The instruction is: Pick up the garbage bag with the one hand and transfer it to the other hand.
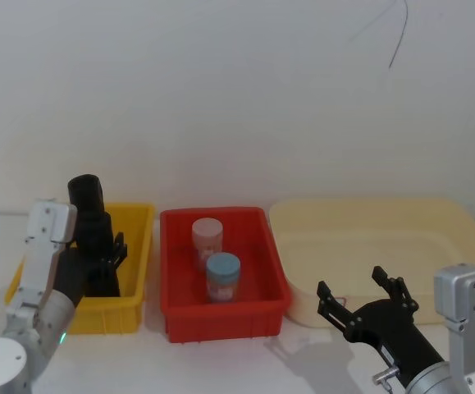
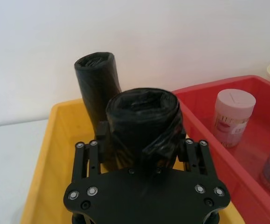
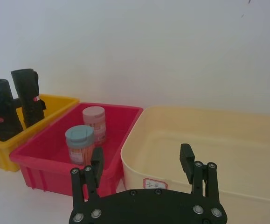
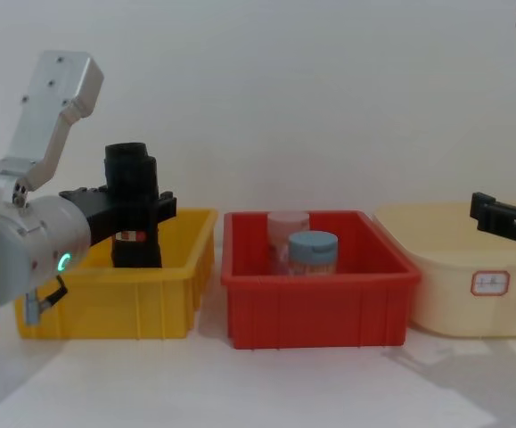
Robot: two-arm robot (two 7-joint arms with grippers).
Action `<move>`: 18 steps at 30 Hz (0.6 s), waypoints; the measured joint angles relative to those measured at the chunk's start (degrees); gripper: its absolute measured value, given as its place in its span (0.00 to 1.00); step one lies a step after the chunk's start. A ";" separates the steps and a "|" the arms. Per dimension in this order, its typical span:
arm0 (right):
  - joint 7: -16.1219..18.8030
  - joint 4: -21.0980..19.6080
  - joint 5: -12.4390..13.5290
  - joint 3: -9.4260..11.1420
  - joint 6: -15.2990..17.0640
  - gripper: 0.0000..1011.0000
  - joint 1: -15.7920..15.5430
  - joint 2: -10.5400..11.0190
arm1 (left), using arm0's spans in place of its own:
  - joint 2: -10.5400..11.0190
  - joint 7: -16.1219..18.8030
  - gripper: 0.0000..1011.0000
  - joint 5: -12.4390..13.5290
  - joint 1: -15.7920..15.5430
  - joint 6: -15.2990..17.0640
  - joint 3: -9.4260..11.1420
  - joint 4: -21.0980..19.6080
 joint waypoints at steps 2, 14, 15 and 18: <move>0.00 0.00 0.00 0.00 0.00 0.99 0.00 0.00 | -0.24 -0.30 0.79 0.05 -0.52 -0.16 0.04 0.69; 0.00 0.00 0.00 0.00 0.00 0.99 0.00 0.00 | -0.72 -2.64 0.52 0.22 -2.05 -0.52 0.10 0.37; 0.00 0.00 0.00 0.00 0.00 0.99 0.00 0.00 | -0.69 -2.80 0.51 0.22 -2.06 -0.52 0.07 -0.10; 0.00 0.00 0.00 0.00 0.00 0.99 0.00 0.00 | -0.54 -3.34 0.49 0.21 -2.06 -0.50 -0.04 -1.72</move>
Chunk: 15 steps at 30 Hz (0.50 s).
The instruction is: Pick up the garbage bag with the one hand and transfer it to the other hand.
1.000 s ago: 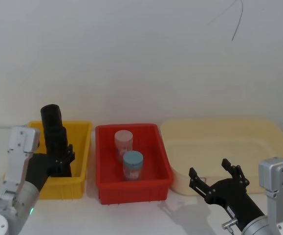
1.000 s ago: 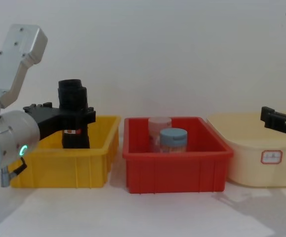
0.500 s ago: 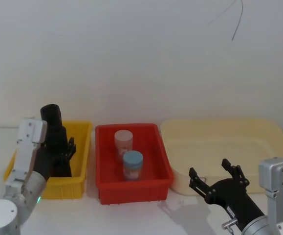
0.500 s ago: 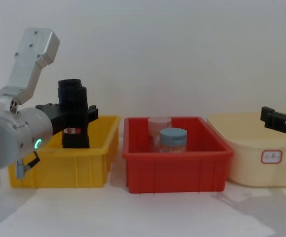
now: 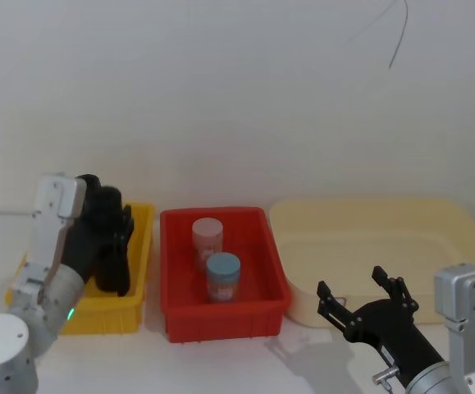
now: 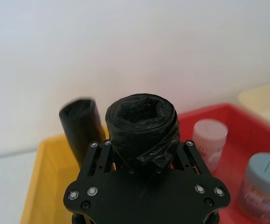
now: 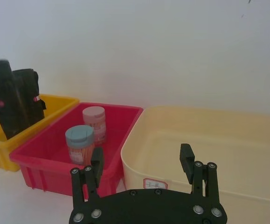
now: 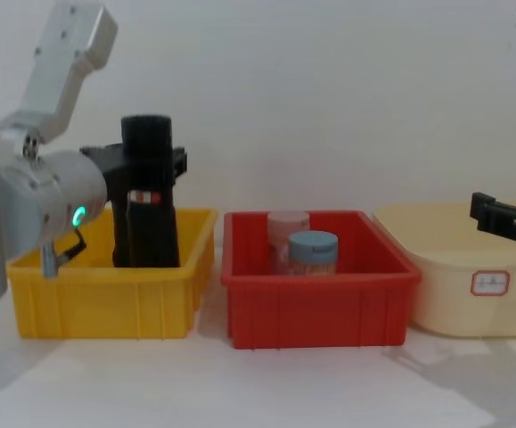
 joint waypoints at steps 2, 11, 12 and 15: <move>0.00 0.00 0.00 0.00 0.00 0.99 0.00 0.00 | 0.14 -0.47 0.48 -0.05 0.01 0.08 -0.11 -1.39; 0.00 0.00 0.00 0.00 0.00 0.99 0.00 0.00 | 0.69 -2.76 0.45 -0.52 -0.48 0.61 -0.37 -7.26; 0.00 0.00 0.00 0.00 0.00 0.99 0.00 0.00 | 0.75 -3.32 0.45 -0.65 -0.69 0.70 -0.35 -8.05; 0.00 0.00 0.00 0.00 0.00 0.99 0.00 0.00 | 0.78 -4.36 0.45 -0.87 -1.05 0.84 -0.17 -9.13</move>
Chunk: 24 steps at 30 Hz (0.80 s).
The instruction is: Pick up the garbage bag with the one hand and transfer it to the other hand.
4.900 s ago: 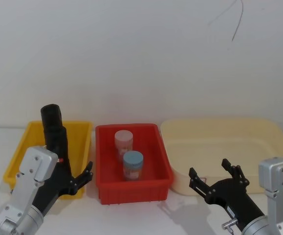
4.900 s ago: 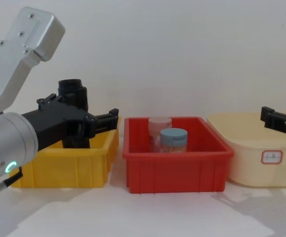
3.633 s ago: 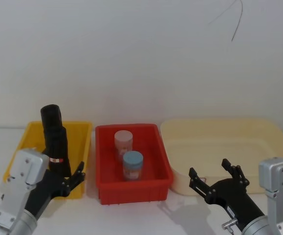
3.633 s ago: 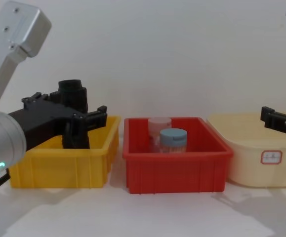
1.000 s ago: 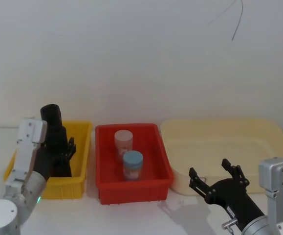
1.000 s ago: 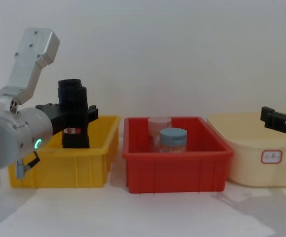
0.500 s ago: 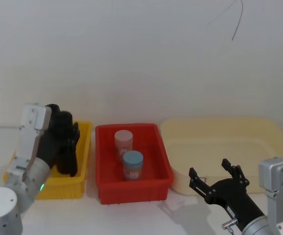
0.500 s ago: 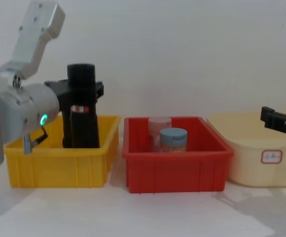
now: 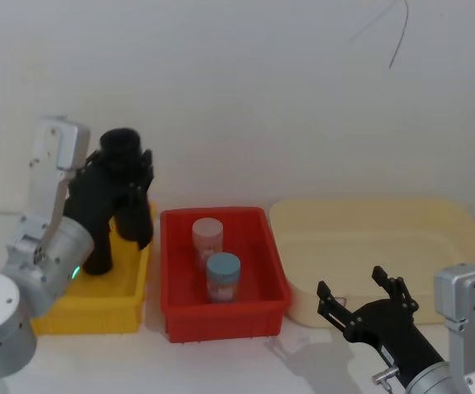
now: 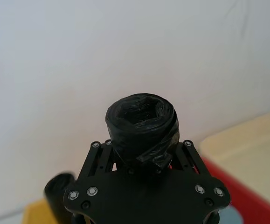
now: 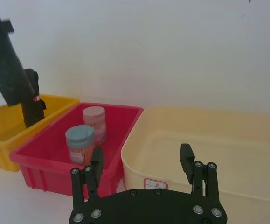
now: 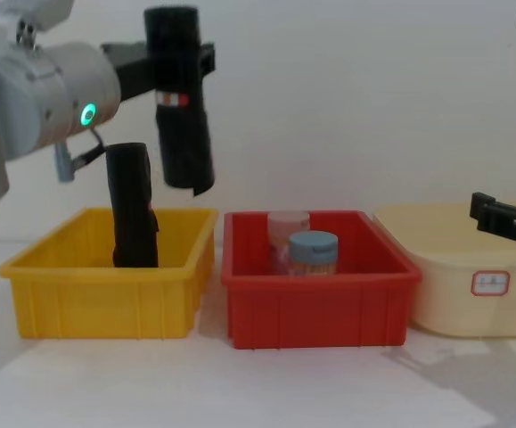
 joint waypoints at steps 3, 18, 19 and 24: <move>0.00 0.00 0.00 0.00 -0.01 0.99 0.00 0.00 | -0.08 -1.68 0.45 -0.36 -0.60 0.31 0.59 -1.52; 0.00 0.00 0.00 0.00 0.00 0.99 0.00 0.00 | -2.84 -7.62 0.45 -1.66 -1.20 2.19 5.37 -1.42; 0.00 0.00 0.00 0.00 0.00 0.99 0.00 0.00 | -3.03 -7.77 0.45 -1.69 -1.20 2.22 5.66 -1.18; 0.00 0.00 0.00 0.00 0.00 0.99 0.00 0.00 | -4.52 -9.45 0.45 -1.94 -1.20 2.48 7.72 0.97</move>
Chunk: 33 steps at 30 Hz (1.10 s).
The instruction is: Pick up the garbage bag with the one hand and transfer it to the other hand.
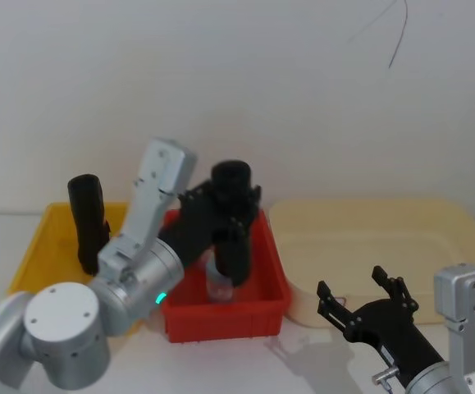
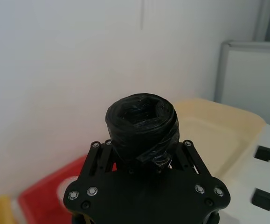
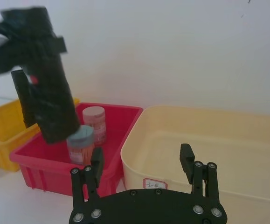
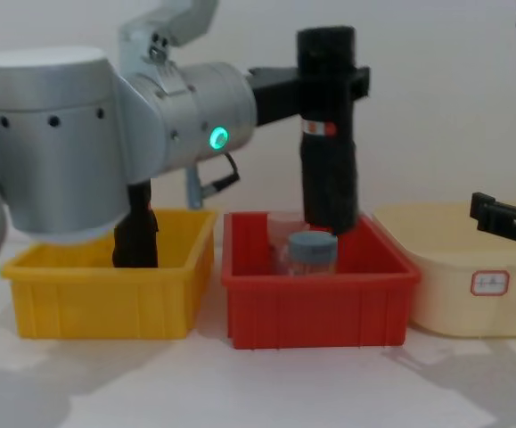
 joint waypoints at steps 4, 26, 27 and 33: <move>0.00 0.00 0.00 0.00 0.00 0.99 0.00 0.00 | -0.85 -0.68 0.45 -0.10 -0.12 0.00 0.92 1.36; 0.00 0.00 0.00 0.00 0.00 0.99 0.00 0.00 | -3.12 -5.11 0.45 -1.98 -2.55 -1.53 2.55 4.09; 0.00 0.00 0.00 0.00 0.00 0.99 0.00 0.00 | -3.12 -5.11 0.45 -1.98 -2.55 -1.53 2.55 4.09; 0.00 0.00 0.00 0.00 0.00 0.99 0.00 0.00 | -3.46 -7.93 0.45 -3.62 -4.29 -1.72 2.96 5.58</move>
